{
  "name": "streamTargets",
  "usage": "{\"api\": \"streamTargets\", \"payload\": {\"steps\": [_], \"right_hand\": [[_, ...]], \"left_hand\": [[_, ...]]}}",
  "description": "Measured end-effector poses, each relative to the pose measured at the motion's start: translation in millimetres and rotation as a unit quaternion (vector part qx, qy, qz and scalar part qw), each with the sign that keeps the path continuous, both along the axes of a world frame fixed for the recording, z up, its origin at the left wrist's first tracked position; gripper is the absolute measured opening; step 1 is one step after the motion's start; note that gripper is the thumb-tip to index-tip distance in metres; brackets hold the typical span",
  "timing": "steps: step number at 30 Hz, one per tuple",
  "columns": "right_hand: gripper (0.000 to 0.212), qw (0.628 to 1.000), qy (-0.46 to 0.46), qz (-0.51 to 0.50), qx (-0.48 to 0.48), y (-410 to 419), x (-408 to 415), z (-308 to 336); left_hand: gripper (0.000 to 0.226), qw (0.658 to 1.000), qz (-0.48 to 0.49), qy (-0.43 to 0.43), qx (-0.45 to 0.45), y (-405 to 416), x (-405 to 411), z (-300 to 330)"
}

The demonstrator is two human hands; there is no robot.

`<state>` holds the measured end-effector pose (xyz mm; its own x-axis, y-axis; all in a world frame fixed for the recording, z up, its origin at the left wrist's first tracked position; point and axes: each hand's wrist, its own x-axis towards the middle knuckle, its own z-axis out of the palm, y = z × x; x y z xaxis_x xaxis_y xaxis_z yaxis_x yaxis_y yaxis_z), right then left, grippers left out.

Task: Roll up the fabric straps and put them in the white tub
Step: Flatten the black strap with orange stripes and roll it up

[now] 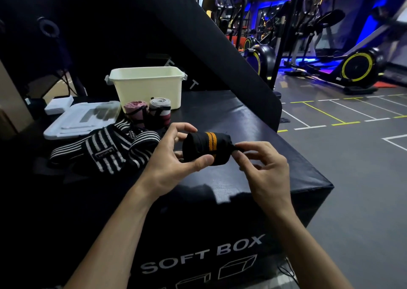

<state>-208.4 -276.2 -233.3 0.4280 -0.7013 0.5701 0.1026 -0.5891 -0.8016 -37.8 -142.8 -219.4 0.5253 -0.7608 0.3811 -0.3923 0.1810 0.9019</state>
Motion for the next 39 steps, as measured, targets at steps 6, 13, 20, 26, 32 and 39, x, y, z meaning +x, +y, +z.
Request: {"api": "streamTargets", "payload": {"steps": [6, 13, 20, 26, 32, 39], "right_hand": [[0.019, 0.994, -0.042, 0.044, 0.09, 0, -3, 6], [0.009, 0.974, -0.063, 0.089, 0.197, -1, -3, 8], [0.015, 0.883, -0.097, 0.243, 0.39, -1, -7, 16], [0.034, 0.86, -0.065, 0.267, 0.429, 1, -6, 20], [0.021, 0.912, 0.013, 0.216, 0.349, 7, -3, 14], [0.015, 0.927, -0.033, 0.215, 0.307, 11, 0, 12]], "left_hand": [[0.07, 1.0, 0.009, -0.009, 0.005, 1, 3, -1], [0.067, 1.0, 0.004, 0.008, -0.002, 1, 1, 0], [0.057, 0.999, 0.043, 0.029, -0.001, -2, 1, -3], [0.06, 0.996, 0.049, 0.08, -0.013, -9, 0, -9], [0.065, 0.961, -0.033, 0.274, -0.023, -15, -15, -7], [0.059, 0.96, -0.001, 0.279, -0.033, -22, -22, -8]]}}
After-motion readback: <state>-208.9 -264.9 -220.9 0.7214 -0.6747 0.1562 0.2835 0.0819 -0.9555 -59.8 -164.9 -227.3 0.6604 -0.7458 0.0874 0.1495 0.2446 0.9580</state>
